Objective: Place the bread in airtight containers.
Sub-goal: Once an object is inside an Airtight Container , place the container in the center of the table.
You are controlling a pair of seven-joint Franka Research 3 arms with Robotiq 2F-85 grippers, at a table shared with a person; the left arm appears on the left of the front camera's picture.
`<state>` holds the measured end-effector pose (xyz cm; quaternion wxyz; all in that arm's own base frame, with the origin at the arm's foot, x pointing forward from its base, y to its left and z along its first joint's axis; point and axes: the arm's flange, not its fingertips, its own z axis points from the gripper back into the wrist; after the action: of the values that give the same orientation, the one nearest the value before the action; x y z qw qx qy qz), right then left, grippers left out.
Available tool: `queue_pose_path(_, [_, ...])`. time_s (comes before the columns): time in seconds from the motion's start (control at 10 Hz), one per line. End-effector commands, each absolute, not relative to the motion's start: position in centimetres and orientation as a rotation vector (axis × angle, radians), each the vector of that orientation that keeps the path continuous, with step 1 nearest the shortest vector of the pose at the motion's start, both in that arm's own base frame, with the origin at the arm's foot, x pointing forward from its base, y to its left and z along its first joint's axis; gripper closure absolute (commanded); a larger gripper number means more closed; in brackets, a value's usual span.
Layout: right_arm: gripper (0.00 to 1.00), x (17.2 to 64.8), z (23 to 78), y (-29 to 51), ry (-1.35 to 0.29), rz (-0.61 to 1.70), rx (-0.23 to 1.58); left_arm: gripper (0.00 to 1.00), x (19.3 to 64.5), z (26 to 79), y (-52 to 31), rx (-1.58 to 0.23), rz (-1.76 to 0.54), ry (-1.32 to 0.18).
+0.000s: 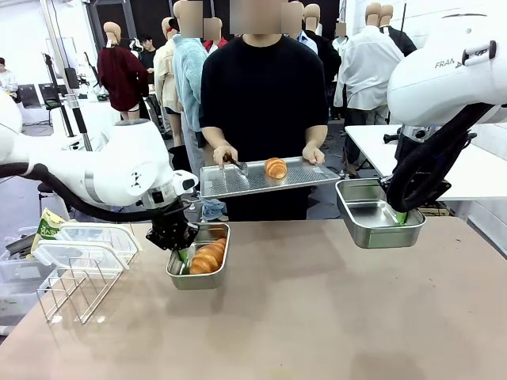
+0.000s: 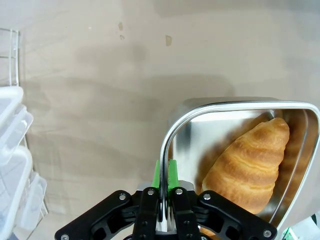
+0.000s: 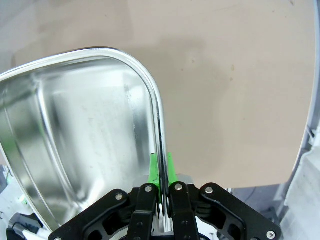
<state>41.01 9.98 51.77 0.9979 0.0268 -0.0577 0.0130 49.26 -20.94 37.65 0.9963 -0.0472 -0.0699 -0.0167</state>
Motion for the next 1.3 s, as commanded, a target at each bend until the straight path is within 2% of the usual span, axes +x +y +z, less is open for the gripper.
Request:
queue_pose_path(0.0, [1.0,40.7,51.7,9.8,-0.122,0.023,0.054,1.0,50.3,36.6,-20.9,-0.062,0.013,-0.148])
queue_pose_path(1.2, [1.0,40.7,51.7,9.8,-0.122,0.023,0.054,1.0,51.3,32.7,-21.6,-0.008,0.04,-0.122])
